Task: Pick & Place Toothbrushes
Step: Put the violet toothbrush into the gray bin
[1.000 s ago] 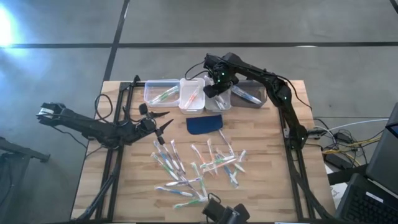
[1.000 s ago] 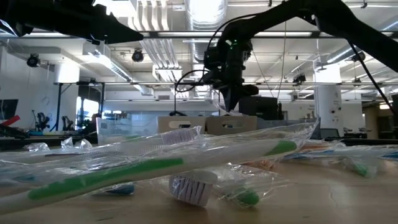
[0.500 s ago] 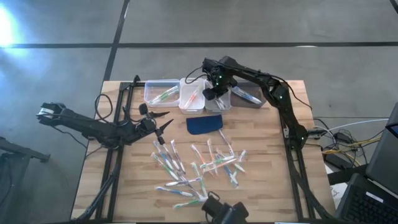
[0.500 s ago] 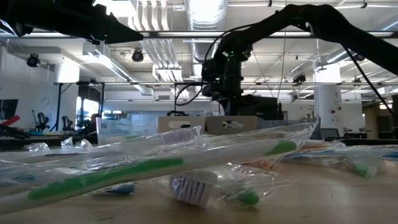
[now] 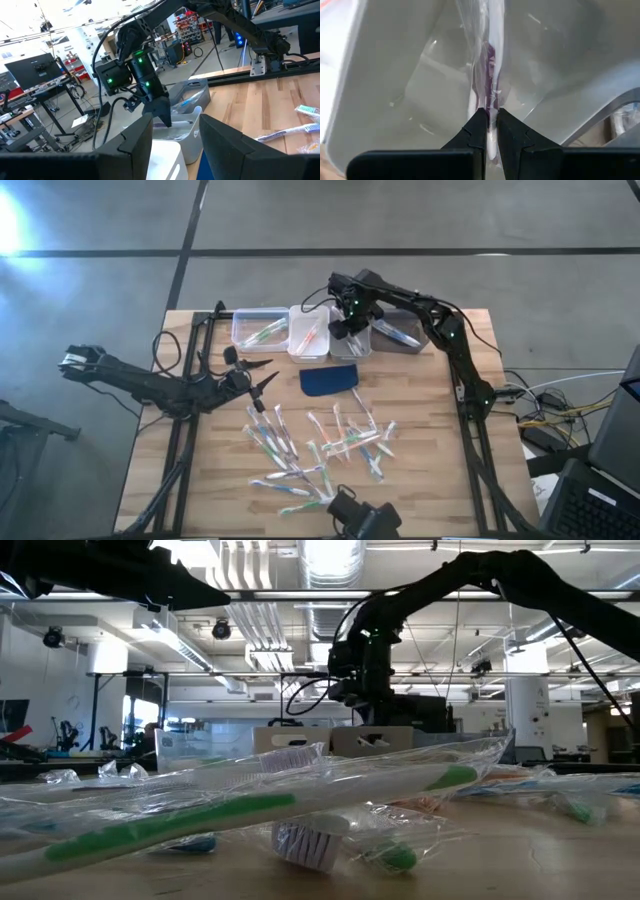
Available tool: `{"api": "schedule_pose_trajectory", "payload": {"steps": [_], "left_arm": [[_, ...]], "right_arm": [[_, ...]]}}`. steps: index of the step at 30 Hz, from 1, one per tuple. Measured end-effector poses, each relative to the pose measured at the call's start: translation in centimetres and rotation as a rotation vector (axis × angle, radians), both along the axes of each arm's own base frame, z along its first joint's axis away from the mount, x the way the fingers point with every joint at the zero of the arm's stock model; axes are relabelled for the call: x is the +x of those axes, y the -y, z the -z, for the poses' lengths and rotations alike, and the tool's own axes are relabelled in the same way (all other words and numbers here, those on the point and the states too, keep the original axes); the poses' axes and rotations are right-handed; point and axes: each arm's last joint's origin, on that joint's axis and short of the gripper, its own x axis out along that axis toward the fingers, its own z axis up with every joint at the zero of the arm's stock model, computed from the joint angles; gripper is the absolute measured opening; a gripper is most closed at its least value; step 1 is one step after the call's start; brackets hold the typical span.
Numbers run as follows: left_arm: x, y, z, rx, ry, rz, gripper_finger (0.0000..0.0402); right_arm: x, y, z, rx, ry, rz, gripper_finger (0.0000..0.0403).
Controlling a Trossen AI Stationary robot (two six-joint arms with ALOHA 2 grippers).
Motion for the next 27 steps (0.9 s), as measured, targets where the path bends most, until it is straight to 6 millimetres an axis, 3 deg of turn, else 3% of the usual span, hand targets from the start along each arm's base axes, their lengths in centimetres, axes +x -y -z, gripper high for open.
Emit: {"api": "schedule_pose_trajectory", "payload": {"steps": [8,27], "left_arm": [[0.0,0.0,0.0,0.0,0.0,0.0,0.0168],[0.0,0.0,0.0,0.0,0.0,0.0,0.0167]], "right_arm": [[-0.3,-0.1,1.7,0.021,-0.024,-0.003,0.0022],[-0.3,-0.1,2.7,0.012,-0.014,-0.01,0.0025]]}}
